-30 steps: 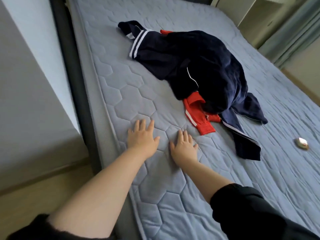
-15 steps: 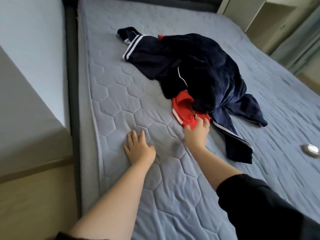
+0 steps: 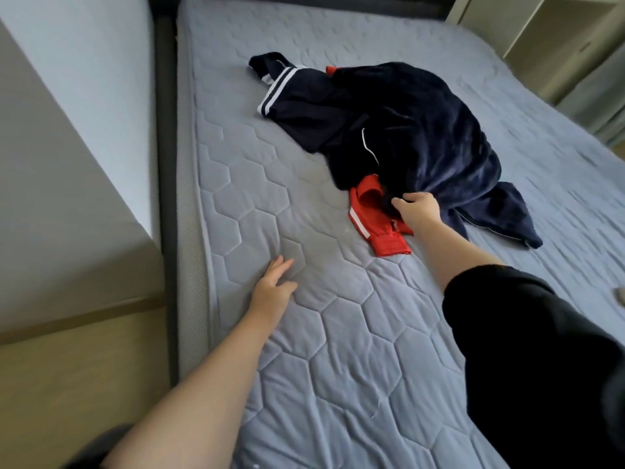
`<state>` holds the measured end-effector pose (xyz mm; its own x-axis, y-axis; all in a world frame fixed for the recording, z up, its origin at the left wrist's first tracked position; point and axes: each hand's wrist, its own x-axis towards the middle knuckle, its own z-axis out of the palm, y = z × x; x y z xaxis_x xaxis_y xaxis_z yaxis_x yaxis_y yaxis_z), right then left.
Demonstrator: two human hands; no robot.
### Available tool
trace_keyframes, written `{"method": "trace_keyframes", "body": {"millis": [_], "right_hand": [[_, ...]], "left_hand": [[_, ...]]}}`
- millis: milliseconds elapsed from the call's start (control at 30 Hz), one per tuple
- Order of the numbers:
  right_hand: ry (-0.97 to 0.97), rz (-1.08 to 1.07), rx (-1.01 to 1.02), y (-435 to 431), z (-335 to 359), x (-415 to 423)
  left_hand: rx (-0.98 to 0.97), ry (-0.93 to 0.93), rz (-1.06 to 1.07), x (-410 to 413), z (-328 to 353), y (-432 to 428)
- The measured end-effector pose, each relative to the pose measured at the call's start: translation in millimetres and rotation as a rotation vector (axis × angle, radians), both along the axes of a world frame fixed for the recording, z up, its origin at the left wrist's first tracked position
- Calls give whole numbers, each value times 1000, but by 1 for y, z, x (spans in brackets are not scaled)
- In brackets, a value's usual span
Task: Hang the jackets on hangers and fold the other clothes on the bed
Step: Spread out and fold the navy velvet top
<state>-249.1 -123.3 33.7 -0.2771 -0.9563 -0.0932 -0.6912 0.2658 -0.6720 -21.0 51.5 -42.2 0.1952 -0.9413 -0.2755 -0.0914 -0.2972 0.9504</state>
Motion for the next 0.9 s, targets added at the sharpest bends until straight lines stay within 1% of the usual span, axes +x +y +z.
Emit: {"method": "trace_keyframes", "body": {"millis": [67, 133, 200, 300, 400, 467, 533, 567, 633, 667, 700, 733, 767, 800, 833, 900], "right_hand": [[-60, 11, -57, 11, 4, 6], [-160, 20, -76, 21, 6, 10], [-225, 51, -63, 34, 7, 14], [-139, 85, -100, 54, 11, 20], [-44, 137, -126, 78, 23, 28], [69, 267, -149, 98, 28, 42], [159, 502, -152, 128, 33, 61], [134, 655, -81, 144, 37, 70], [-5, 936, 235, 174, 49, 83], [-91, 1015, 359, 185, 56, 86], [-155, 1029, 362, 189, 57, 88], [-178, 978, 260, 187, 55, 87], [-124, 888, 119, 182, 51, 84], [13, 830, 24, 174, 45, 78], [193, 838, 39, 168, 35, 70], [518, 943, 236, 166, 14, 56]], "left_hand": [[11, 52, 44, 2, 0, 1], [47, 141, 105, 5, 2, 2], [80, 319, 176, 9, 4, 4], [131, 612, 280, 14, 9, 12], [182, 789, 351, 15, 16, 21], [197, 845, 359, 14, 19, 28], [201, 855, 337, 12, 20, 33], [199, 866, 332, 12, 20, 35], [216, 916, 311, 14, 25, 39], [224, 937, 267, 15, 28, 42], [232, 940, 223, 16, 30, 45], [241, 922, 196, 17, 31, 48], [260, 899, 195, 17, 34, 50], [283, 871, 210, 16, 34, 52], [302, 854, 219, 15, 36, 54], [310, 825, 204, 13, 37, 56]]}}
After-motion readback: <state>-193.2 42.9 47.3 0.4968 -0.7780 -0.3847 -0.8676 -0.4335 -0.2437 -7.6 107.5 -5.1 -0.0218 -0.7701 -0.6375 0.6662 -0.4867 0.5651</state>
